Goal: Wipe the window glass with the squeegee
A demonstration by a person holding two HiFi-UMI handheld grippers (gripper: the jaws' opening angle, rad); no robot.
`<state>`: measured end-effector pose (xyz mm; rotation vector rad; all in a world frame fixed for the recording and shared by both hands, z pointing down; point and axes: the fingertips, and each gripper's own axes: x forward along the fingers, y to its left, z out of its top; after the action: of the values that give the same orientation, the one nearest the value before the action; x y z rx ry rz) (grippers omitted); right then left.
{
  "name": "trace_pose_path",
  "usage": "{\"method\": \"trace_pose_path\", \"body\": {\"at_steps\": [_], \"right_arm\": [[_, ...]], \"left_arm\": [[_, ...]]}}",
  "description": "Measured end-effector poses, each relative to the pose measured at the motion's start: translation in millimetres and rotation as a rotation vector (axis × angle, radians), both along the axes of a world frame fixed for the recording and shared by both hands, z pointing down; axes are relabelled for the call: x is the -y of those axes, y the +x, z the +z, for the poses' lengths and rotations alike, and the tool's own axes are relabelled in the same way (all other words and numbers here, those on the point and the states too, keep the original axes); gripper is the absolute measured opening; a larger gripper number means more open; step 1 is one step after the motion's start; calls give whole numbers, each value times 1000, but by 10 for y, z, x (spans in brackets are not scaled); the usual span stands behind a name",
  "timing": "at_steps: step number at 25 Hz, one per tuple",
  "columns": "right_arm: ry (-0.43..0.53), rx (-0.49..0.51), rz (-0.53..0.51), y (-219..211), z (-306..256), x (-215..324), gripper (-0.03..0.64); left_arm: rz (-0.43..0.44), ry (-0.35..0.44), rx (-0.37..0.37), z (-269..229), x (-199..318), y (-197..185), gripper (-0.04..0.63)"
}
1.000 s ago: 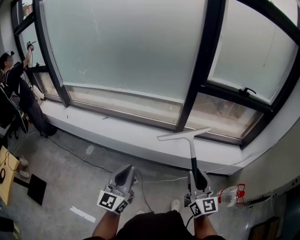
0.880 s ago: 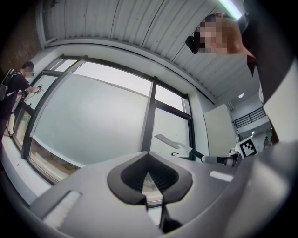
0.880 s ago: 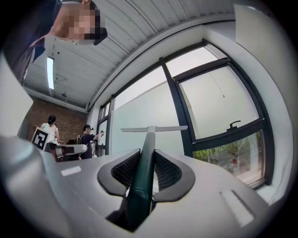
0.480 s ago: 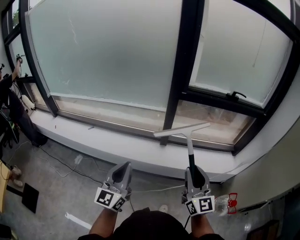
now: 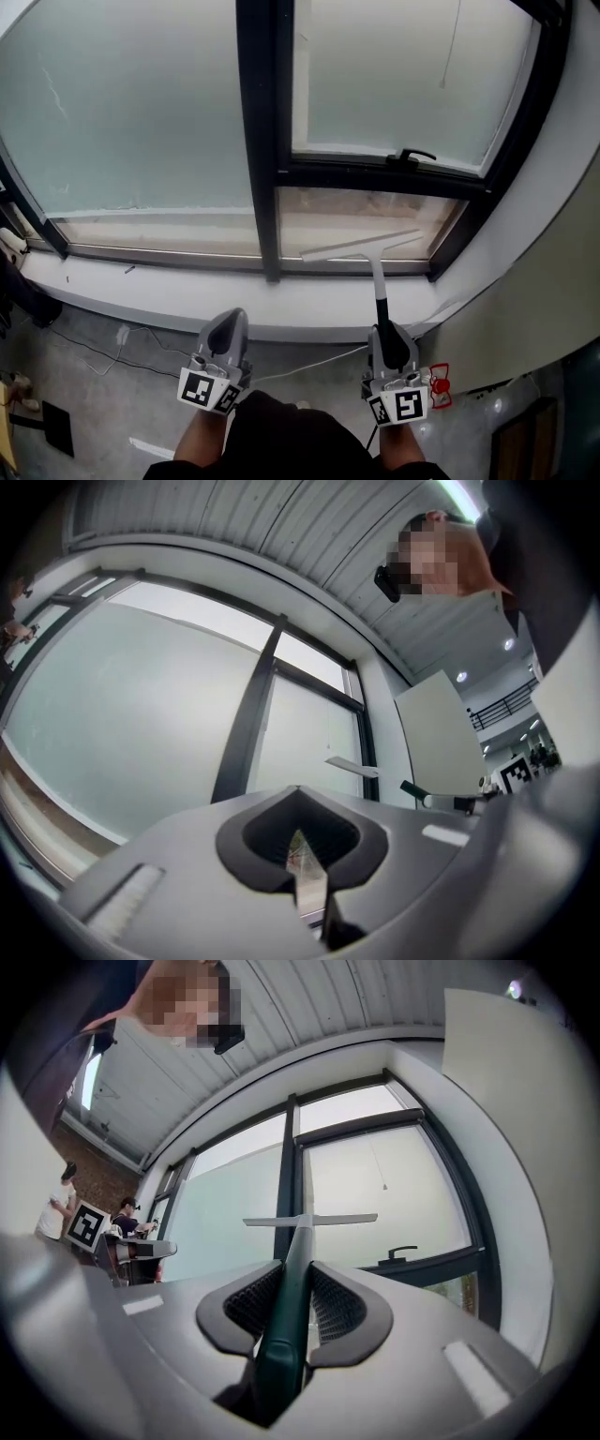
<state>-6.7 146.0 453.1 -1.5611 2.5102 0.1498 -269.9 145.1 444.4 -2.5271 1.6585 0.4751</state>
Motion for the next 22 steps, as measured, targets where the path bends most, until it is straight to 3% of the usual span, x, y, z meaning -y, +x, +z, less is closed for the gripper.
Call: {"method": "trace_pose_path", "body": {"at_steps": [4, 11, 16, 22], "right_arm": [[-14, 44, 59, 335, 96, 42, 95], [-42, 40, 89, 495, 172, 267, 95], [-29, 8, 76, 357, 131, 625, 95], [34, -23, 82, 15, -137, 1271, 95]], "left_arm": [[79, -3, 7, -41, 219, 340, -2], [107, -10, 10, -15, 601, 567, -2], [99, -12, -11, 29, 909, 481, -2], [92, 17, 13, -46, 1537, 271, -2]]}}
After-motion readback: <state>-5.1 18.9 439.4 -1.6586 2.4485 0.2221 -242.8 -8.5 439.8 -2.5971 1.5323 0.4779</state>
